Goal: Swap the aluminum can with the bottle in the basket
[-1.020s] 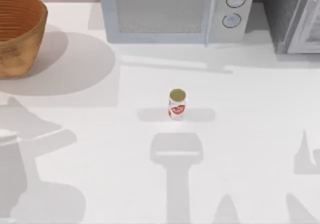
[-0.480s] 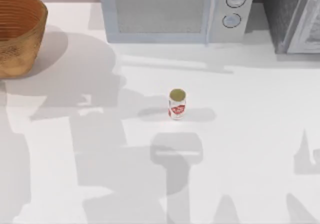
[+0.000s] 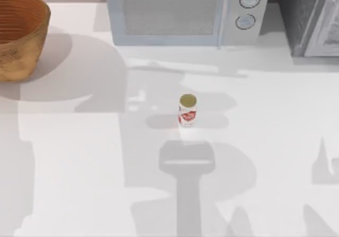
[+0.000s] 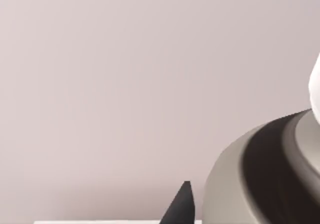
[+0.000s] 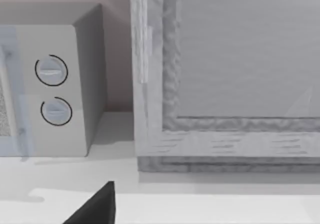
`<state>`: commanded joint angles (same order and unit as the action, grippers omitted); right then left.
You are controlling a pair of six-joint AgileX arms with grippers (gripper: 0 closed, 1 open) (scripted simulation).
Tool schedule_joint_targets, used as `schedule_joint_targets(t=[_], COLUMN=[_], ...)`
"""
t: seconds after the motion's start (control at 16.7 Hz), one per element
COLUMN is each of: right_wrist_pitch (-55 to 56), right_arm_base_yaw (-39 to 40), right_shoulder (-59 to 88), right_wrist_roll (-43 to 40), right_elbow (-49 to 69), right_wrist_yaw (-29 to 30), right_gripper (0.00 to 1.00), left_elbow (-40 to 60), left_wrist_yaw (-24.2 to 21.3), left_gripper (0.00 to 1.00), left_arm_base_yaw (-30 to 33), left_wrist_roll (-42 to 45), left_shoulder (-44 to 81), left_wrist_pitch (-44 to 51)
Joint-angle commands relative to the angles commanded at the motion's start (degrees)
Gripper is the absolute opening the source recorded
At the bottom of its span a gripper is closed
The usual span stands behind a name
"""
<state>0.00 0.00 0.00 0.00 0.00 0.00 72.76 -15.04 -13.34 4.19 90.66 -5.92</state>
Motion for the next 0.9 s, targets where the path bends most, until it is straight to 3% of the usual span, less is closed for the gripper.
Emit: schedule_joint_targets(t=[0.9], right_wrist_pitch=[0.00], right_arm_base_yaw=[0.00], right_shoulder=[0.00], right_wrist_roll=[0.00], right_elbow=[0.00], right_wrist_yaw=[0.00], right_gripper=[1.00], left_elbow=[2.05], left_wrist_yaw=[1.51], left_gripper=[0.00], left_arm_base_yaw=[1.72], left_wrist_roll=[-0.35], left_shoulder=[11.20], left_wrist_pitch=[-9.26])
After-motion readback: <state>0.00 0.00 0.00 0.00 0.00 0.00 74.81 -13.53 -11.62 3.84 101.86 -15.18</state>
